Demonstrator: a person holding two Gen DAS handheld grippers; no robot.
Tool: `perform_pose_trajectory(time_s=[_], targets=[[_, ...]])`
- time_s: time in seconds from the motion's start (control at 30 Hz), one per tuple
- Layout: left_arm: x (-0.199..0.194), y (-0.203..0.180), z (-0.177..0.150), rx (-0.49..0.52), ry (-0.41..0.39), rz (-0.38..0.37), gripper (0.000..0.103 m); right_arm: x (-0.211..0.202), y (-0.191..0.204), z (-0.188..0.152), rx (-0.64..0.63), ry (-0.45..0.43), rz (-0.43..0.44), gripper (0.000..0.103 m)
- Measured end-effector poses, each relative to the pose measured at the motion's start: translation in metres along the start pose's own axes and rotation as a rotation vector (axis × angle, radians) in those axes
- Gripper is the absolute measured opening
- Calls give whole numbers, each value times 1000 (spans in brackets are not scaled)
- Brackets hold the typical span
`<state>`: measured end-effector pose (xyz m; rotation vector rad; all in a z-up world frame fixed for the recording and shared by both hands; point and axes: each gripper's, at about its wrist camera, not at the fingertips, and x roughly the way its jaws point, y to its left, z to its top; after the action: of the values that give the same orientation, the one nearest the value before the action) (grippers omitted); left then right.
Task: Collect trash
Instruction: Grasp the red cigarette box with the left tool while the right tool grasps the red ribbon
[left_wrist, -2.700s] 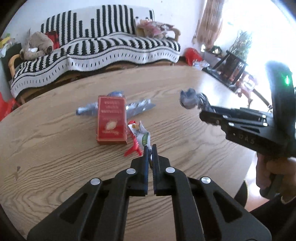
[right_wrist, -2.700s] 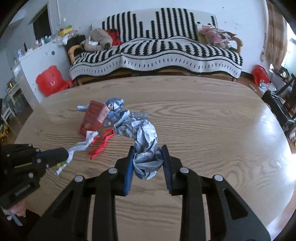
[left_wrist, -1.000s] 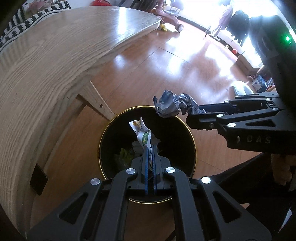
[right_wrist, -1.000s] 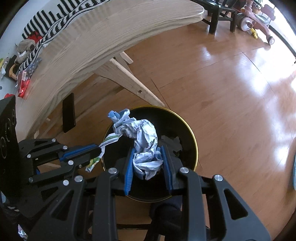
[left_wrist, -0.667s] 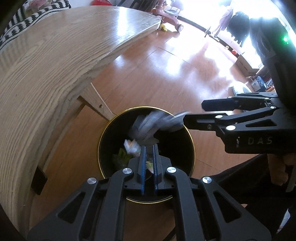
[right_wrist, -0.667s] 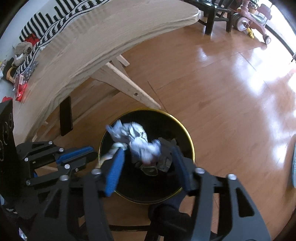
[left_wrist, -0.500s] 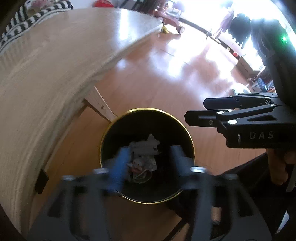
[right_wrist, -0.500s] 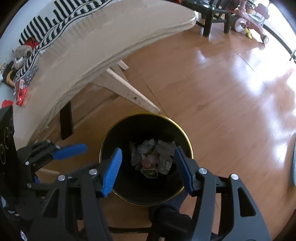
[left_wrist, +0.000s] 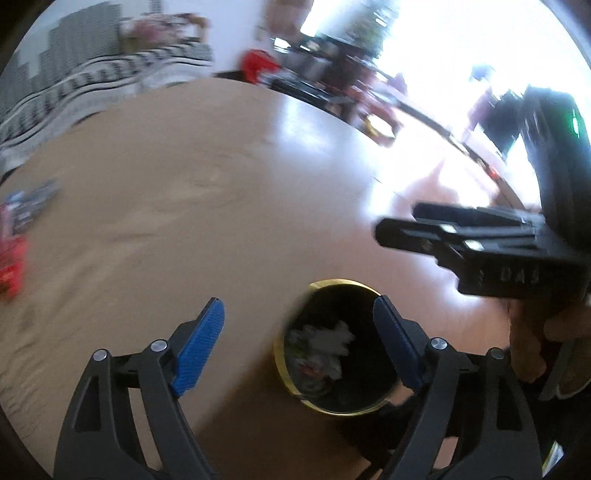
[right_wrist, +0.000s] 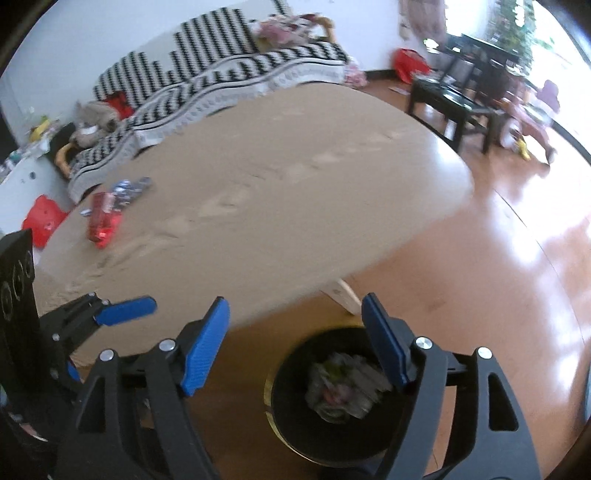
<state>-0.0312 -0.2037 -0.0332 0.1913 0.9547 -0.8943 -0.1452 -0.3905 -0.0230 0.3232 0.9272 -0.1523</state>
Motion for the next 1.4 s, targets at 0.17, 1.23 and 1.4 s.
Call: perform_pose_trajectory(time_s=[0.17,1.23,1.4], targets=[[-47,84,2,-144,-94,191,81,26,62,35,-59,1,86,72],[-32,269,13,-278,-78,448,58,142,248,71,-270,68,182,72],[-57,272,7,-300,-107,448,57,160,271,69,-291,95,188,72]])
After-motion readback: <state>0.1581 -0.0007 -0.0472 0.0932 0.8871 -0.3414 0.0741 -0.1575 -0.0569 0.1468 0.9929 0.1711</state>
